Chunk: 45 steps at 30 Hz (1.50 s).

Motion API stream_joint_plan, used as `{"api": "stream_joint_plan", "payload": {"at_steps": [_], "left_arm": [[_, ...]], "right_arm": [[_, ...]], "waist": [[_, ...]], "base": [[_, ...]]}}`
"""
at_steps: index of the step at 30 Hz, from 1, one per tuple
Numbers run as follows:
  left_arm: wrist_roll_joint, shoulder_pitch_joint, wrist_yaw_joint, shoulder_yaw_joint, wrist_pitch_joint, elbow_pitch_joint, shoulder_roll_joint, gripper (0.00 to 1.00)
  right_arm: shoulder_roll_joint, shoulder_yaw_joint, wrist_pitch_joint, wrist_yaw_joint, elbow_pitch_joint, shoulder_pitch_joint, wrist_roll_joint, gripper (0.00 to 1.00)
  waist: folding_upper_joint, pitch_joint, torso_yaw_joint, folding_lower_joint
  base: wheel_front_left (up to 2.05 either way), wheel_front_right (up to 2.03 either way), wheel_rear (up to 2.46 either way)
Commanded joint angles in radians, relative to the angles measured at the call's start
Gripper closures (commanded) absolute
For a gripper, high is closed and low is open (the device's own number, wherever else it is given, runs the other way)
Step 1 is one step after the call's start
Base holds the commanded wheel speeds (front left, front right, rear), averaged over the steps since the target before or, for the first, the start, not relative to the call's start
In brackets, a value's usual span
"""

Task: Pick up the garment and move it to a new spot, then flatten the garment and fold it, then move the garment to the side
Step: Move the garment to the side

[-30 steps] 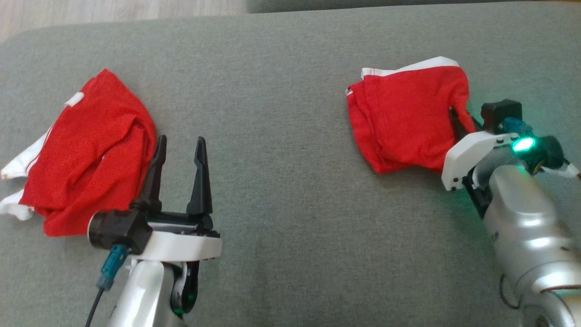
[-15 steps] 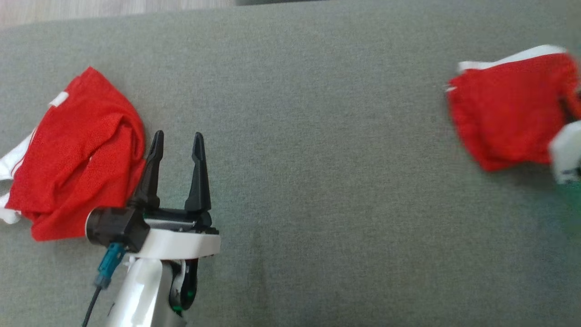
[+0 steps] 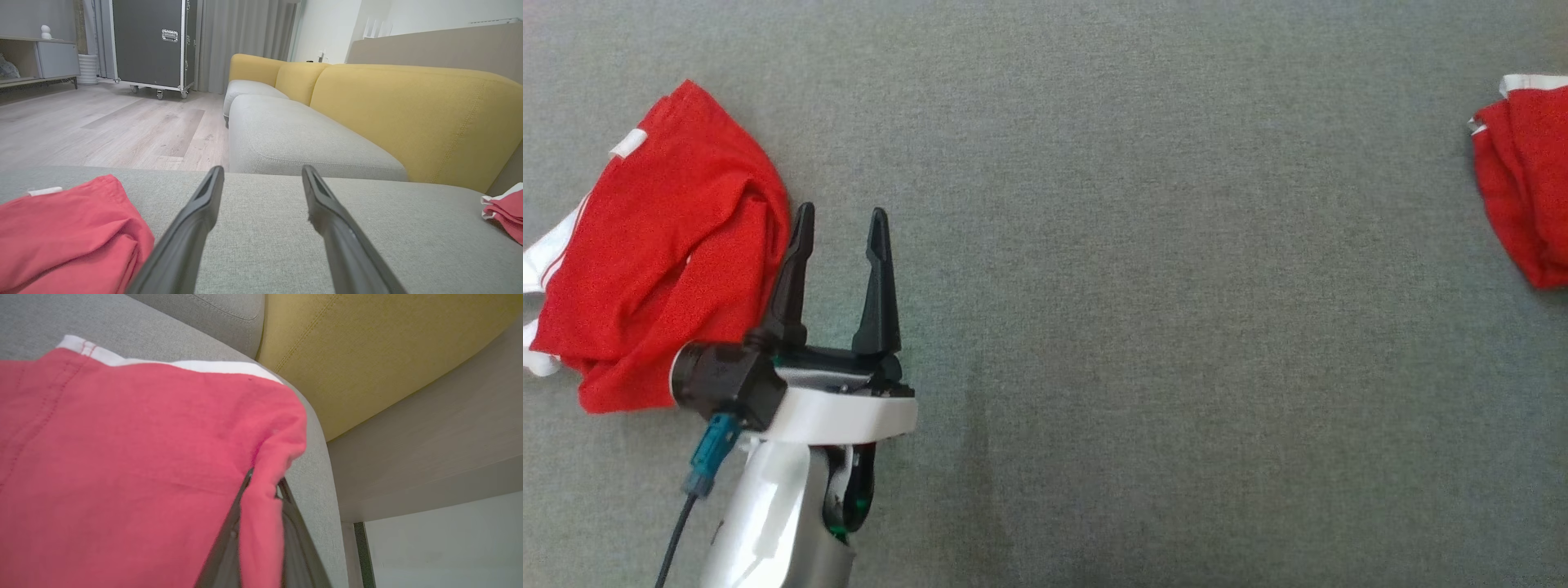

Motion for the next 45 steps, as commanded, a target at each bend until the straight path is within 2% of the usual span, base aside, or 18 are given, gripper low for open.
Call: {"api": "stream_joint_plan", "payload": {"at_steps": [1,4,5,6,14,22,27,32,36,40,41,45], "left_arm": [[0.014,-0.032,-0.003,0.034,-0.005,-0.034,0.006,0.00],[0.017,-0.033,-0.004,0.034,-0.005,-0.030,0.006,0.00],[0.019,-0.032,-0.005,0.034,-0.005,-0.029,0.006,0.00],[0.020,-0.031,-0.005,0.034,-0.005,-0.027,0.006,0.00],[0.025,-0.006,-0.006,0.055,-0.005,-0.021,0.006,0.00],[0.010,0.045,0.010,0.098,-0.005,-0.055,0.006,0.00],[-0.005,0.091,0.026,0.118,-0.005,-0.085,0.006,0.00],[-0.031,0.132,0.025,0.125,-0.005,-0.091,0.006,0.00],[-0.040,0.157,0.019,0.129,-0.005,-0.091,0.006,0.00],[-0.040,0.181,0.019,0.135,-0.005,-0.096,0.006,0.00],[-0.040,0.181,0.019,0.135,-0.005,-0.096,0.006,0.00],[-0.040,0.204,0.021,0.137,-0.005,-0.094,0.006,0.00]], "right_arm": [[-0.042,0.003,0.003,-0.001,-0.023,-0.009,-0.006,1.00],[-0.044,-0.037,0.000,-0.001,-0.037,-0.006,-0.025,1.00],[-0.042,-0.047,-0.004,-0.001,-0.044,-0.004,-0.033,0.30],[-0.038,-0.058,-0.007,-0.001,-0.050,-0.002,-0.041,0.00],[0.023,-0.155,-0.030,-0.001,-0.110,0.036,-0.112,0.00],[0.196,-0.194,-0.072,-0.001,-0.207,0.066,-0.143,0.00],[0.329,-0.186,-0.086,-0.001,-0.312,0.084,-0.072,0.00],[0.437,-0.156,-0.087,-0.001,-0.491,0.169,0.048,0.00],[0.489,-0.115,-0.087,-0.001,-0.633,0.286,0.104,0.00],[0.541,-0.118,-0.087,-0.001,-0.774,0.416,0.162,0.00],[0.541,-0.118,-0.087,-0.001,-0.774,0.416,0.162,0.00],[0.565,-0.114,-0.087,-0.001,-0.897,0.563,0.202,0.00]], "waist": [[0.0000,0.002,0.000,-0.0001],[0.0000,0.003,-0.002,-0.0001],[0.0000,0.002,-0.004,-0.0001],[0.0000,-0.002,-0.007,-0.0001],[0.0000,-0.073,-0.042,-0.0001],[0.0000,-0.187,-0.097,-0.0001],[0.0000,-0.256,-0.120,-0.0001],[0.0000,-0.308,-0.122,-0.0001],[0.0000,-0.329,-0.114,-0.0001],[0.0000,-0.338,-0.110,-0.0001],[0.0000,-0.338,-0.110,-0.0001],[0.0000,-0.340,-0.111,-0.0001]], "base": [[0.00,0.00,0.00],[0.00,0.00,0.00],[0.00,0.00,0.00],[0.00,0.00,0.00],[0.00,0.00,0.00],[0.00,0.00,0.00],[0.00,0.00,0.00],[0.00,0.00,0.00],[0.00,0.00,0.00],[0.00,0.00,0.00],[0.00,0.00,0.00],[0.00,0.00,0.00]]}}
